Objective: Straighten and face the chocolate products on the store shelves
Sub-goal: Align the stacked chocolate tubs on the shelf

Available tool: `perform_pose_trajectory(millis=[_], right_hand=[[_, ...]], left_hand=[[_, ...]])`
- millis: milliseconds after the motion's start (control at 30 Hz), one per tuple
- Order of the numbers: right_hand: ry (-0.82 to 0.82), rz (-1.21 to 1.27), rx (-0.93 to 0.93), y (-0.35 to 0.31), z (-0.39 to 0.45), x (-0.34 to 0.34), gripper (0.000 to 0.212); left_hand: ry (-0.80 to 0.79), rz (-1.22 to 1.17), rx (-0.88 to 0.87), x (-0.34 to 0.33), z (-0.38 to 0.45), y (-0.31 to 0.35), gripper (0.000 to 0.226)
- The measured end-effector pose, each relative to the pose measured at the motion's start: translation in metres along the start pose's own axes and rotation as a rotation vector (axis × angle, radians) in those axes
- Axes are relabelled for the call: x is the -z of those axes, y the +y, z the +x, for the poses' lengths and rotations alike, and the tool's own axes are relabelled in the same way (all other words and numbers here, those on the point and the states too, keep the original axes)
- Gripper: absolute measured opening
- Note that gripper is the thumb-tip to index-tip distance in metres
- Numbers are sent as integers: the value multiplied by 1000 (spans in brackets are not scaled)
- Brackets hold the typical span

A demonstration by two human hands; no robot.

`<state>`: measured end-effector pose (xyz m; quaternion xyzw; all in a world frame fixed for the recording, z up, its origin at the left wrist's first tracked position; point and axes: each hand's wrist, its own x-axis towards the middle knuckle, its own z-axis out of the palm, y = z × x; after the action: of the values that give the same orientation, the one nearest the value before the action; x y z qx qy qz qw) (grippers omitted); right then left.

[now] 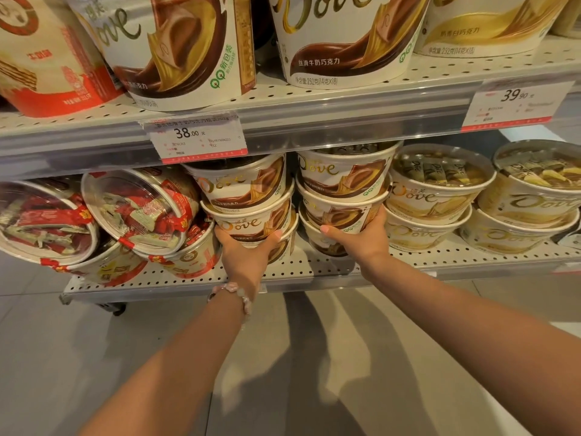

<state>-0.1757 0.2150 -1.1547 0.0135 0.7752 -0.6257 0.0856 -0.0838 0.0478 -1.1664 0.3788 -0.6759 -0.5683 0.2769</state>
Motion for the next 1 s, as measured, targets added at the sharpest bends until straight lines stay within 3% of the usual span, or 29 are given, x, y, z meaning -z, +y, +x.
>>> perform_pose_trajectory(millis=[200, 333, 533, 667, 800, 1000], right_hand=[[-176, -22, 1, -2, 14, 22, 118], [-224, -16, 1, -4, 14, 26, 115], [-41, -28, 102, 1, -4, 14, 116], [115, 23, 30, -3, -13, -6, 120], [132, 12, -35, -8, -11, -13, 126], [99, 0, 30, -2, -7, -10, 122]], left_hand=[[-120, 41, -2, 13, 10, -2, 115], [-117, 34, -7, 13, 7, -1, 113], [94, 38, -137, -6, -23, 1, 113], [142, 13, -56, -18, -28, 8, 123], [178, 52, 8, -26, -28, 15, 125], [157, 89, -8, -22, -22, 11, 120]])
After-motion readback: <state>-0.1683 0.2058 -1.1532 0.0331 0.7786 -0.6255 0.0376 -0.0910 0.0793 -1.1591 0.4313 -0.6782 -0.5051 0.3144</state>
